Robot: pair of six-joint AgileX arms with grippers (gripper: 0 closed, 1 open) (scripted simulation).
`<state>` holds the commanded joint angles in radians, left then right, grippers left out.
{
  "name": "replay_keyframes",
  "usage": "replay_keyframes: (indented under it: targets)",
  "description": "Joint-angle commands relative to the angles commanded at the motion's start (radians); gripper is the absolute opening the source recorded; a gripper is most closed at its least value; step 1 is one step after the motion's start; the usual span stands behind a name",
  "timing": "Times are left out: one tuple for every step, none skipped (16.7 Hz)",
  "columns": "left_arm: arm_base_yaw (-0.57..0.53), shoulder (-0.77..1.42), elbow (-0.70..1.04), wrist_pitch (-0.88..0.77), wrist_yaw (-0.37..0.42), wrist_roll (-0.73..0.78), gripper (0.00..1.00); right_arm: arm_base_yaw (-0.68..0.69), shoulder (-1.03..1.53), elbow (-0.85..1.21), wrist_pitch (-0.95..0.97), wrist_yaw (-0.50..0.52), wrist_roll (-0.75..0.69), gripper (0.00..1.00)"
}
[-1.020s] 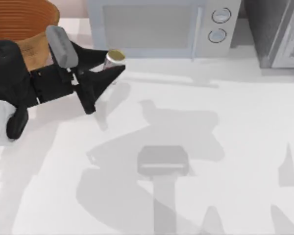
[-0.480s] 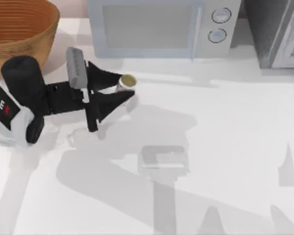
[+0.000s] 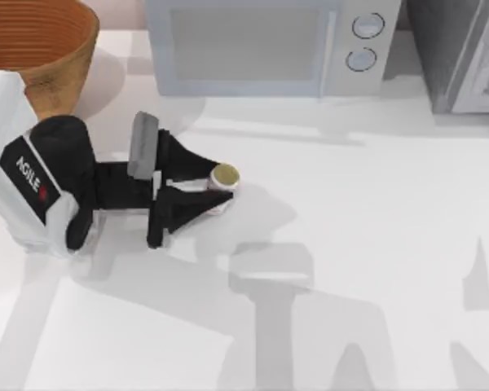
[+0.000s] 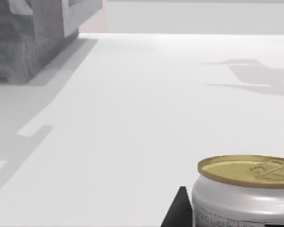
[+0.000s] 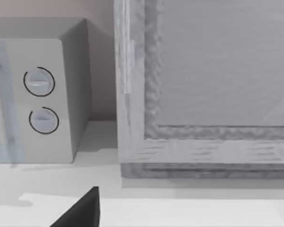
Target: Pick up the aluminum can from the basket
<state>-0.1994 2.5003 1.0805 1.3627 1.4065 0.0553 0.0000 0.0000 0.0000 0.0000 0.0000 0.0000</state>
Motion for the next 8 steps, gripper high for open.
replay_keyframes:
  targets:
    - [-0.002, 0.009, 0.007, 0.004, 0.011, 0.001, 0.00, 0.000, 0.000, 0.000, 0.000, 0.000, 0.000, 1.00]
    - [-0.002, 0.009, 0.007, 0.004, 0.011, 0.001, 0.00, 0.000, 0.000, 0.000, 0.000, 0.000, 0.000, 1.00]
    - [-0.002, 0.009, 0.007, 0.004, 0.011, 0.001, 0.00, 0.000, 0.000, 0.000, 0.000, 0.000, 0.000, 1.00]
    - [-0.002, 0.009, 0.007, 0.004, 0.011, 0.001, 0.00, 0.000, 0.000, 0.000, 0.000, 0.000, 0.000, 1.00]
    - [-0.002, 0.009, 0.007, 0.004, 0.011, 0.001, 0.00, 0.000, 0.000, 0.000, 0.000, 0.000, 0.000, 1.00]
    - [-0.002, 0.009, 0.007, 0.004, 0.011, 0.001, 0.00, 0.000, 0.000, 0.000, 0.000, 0.000, 0.000, 1.00]
    - [-0.002, 0.009, 0.007, 0.004, 0.011, 0.001, 0.00, 0.000, 0.000, 0.000, 0.000, 0.000, 0.000, 1.00]
    - [-0.002, 0.009, 0.007, 0.004, 0.011, 0.001, 0.00, 0.000, 0.000, 0.000, 0.000, 0.000, 0.000, 1.00]
